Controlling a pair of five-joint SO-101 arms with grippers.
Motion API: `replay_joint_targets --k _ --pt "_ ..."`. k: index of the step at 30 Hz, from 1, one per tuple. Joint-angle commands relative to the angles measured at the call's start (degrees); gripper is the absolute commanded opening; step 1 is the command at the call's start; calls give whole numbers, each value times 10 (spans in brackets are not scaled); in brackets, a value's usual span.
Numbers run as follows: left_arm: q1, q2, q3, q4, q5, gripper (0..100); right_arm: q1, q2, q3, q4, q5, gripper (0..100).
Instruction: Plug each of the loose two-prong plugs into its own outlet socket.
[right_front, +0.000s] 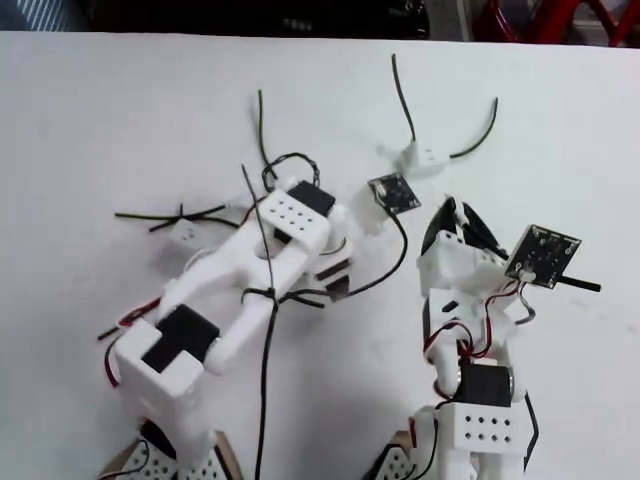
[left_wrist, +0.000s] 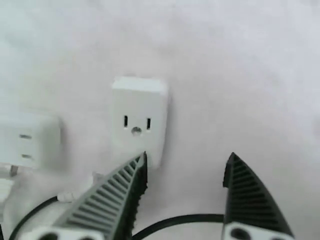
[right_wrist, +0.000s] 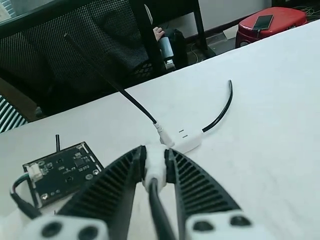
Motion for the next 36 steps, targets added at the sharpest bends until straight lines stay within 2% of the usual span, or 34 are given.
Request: replay_joint_targets --k 1,4,11,18,22,30,36 --pt "-6 12 -4 -56 8 254 3 -7 -4 -14 0 16" --pt "-14 54 -31 -76 11 252 3 -7 -4 -14 1 16" --pt "-46 146 -170 7 11 246 4 -7 -4 -12 1 16" --pt "-54 209 -266 59 5 133 4 -7 -4 -12 1 16" --pt "-51 211 -271 62 4 30 4 -7 -4 -12 1 16" --pt "-33 145 -255 148 14 25 4 -7 -4 -14 1 16" --pt "-19 52 -132 102 64 27 5 -7 -5 -14 1 16"
